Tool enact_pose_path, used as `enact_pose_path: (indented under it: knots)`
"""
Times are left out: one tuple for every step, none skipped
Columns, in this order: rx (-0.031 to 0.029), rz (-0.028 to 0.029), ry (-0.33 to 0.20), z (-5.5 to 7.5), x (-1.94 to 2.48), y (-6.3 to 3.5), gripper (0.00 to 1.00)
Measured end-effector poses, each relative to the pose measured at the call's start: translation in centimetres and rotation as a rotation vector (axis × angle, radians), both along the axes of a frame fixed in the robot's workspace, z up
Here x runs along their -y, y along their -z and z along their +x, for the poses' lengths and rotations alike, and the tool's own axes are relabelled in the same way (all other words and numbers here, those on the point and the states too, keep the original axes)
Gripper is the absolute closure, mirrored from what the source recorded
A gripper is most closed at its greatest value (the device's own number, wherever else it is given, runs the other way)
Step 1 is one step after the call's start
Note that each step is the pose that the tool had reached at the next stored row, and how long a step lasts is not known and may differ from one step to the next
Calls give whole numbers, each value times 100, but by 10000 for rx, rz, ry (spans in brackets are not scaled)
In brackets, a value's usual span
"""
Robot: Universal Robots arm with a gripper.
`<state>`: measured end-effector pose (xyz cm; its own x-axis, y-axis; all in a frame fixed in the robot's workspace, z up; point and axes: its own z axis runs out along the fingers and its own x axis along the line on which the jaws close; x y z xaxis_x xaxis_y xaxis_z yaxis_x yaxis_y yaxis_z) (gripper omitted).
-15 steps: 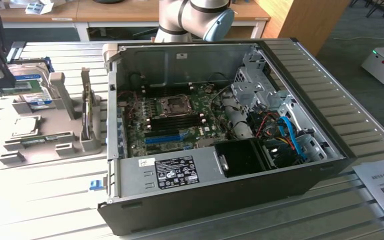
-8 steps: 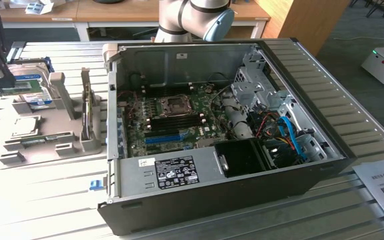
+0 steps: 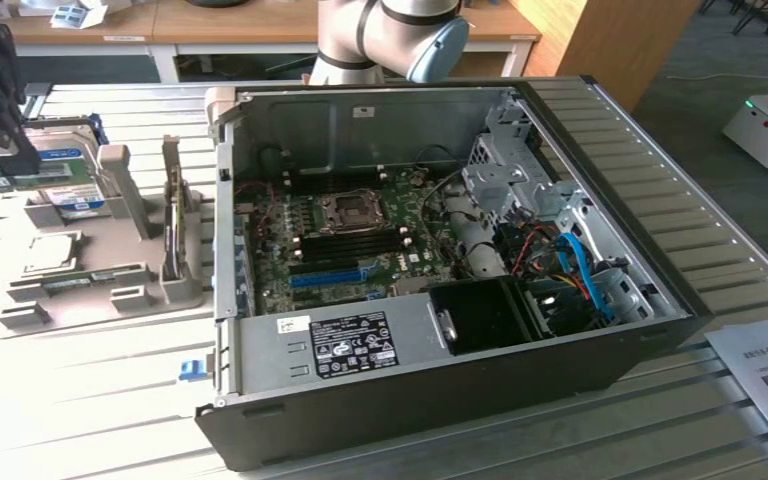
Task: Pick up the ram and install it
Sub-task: 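Pick up the ram and move it above insertion slot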
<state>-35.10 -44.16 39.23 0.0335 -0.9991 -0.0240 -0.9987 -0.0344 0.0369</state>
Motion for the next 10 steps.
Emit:
enact_pose_path:
  knots:
    - [-2,0,0,18,0,0,88]
    - [-2,0,0,36,0,0,88]
    - [-4,1,0,54,0,1,88]
    - [-6,0,0,73,0,0,88]
    - [-9,0,0,91,0,0,88]
    - [-11,0,0,111,0,0,88]
    - [-13,-1,0,130,0,0,88]
    - [-15,-1,0,149,0,0,88]
    - [-16,0,0,168,0,0,88]
    - [-18,1,0,187,0,0,88]
